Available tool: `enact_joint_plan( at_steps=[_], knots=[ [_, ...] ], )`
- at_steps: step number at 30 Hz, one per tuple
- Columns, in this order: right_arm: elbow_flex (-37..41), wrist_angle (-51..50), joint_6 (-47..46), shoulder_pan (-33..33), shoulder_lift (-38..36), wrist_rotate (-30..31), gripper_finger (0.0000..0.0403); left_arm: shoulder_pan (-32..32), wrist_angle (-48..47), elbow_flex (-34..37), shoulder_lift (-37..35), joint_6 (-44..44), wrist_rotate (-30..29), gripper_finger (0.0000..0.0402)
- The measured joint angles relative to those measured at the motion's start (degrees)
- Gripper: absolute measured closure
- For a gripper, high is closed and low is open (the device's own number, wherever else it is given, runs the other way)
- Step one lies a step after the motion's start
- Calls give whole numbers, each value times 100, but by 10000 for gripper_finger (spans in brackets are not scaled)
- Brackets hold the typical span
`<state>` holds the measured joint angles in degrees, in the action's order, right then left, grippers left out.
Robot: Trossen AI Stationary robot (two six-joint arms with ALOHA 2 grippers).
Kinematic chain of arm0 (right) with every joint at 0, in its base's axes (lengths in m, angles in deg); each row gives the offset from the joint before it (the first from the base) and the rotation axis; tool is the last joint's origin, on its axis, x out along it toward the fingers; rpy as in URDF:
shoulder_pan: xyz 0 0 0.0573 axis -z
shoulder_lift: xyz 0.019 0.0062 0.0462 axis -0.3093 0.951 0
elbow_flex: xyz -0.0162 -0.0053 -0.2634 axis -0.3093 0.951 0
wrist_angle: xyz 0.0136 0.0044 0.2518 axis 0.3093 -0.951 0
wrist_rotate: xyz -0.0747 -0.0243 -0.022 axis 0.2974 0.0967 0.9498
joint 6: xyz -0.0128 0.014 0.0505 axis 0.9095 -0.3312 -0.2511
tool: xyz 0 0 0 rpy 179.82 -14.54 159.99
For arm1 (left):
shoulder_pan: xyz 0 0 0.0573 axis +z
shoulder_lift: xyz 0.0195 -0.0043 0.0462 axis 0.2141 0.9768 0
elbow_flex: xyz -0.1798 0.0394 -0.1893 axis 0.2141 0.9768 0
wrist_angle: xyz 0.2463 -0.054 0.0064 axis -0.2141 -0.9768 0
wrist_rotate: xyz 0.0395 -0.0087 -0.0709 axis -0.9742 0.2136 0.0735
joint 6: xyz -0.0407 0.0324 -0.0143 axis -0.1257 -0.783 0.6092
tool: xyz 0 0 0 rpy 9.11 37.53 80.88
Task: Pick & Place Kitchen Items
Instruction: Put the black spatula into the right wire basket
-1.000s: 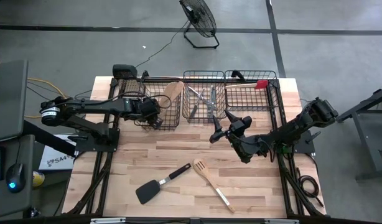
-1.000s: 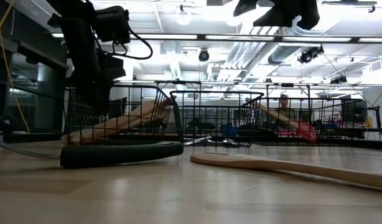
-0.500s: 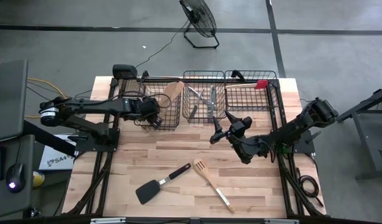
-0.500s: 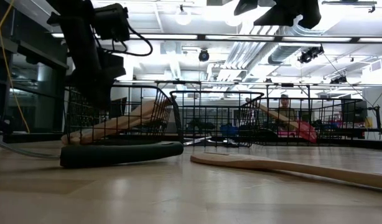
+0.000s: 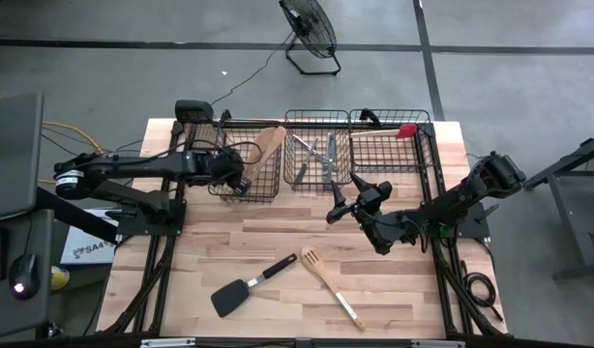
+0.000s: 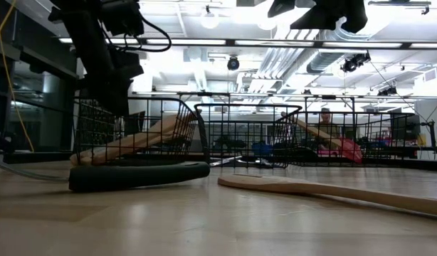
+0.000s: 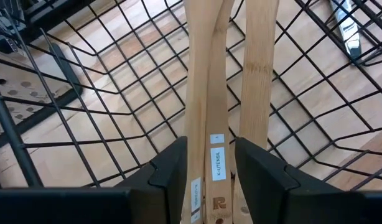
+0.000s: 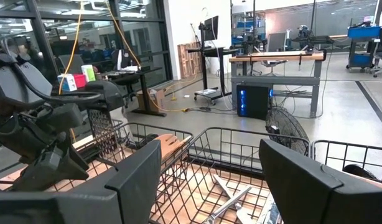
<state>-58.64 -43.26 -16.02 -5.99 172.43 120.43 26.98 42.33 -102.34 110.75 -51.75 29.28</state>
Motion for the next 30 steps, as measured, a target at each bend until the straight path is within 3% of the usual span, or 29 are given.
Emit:
enact_joint_plan(
  at_steps=[7, 17, 25, 30],
  knots=[
    [0, -25, 0, 0, 0, 0, 141, 0, 20, 0, -21, -69, 108, 270],
    [0, -29, 5, -186, 2, -178, 141, -7, 91, 0, -643, -266, 201, 270],
    [-37, 431, 540, -595, 2, -337, 141, -609, 486, 0, -1115, -704, 110, 270],
    [-604, 155, 1289, -918, 2, -323, 141, -1033, 620, 0, -1260, -723, -101, 270]
  ],
)
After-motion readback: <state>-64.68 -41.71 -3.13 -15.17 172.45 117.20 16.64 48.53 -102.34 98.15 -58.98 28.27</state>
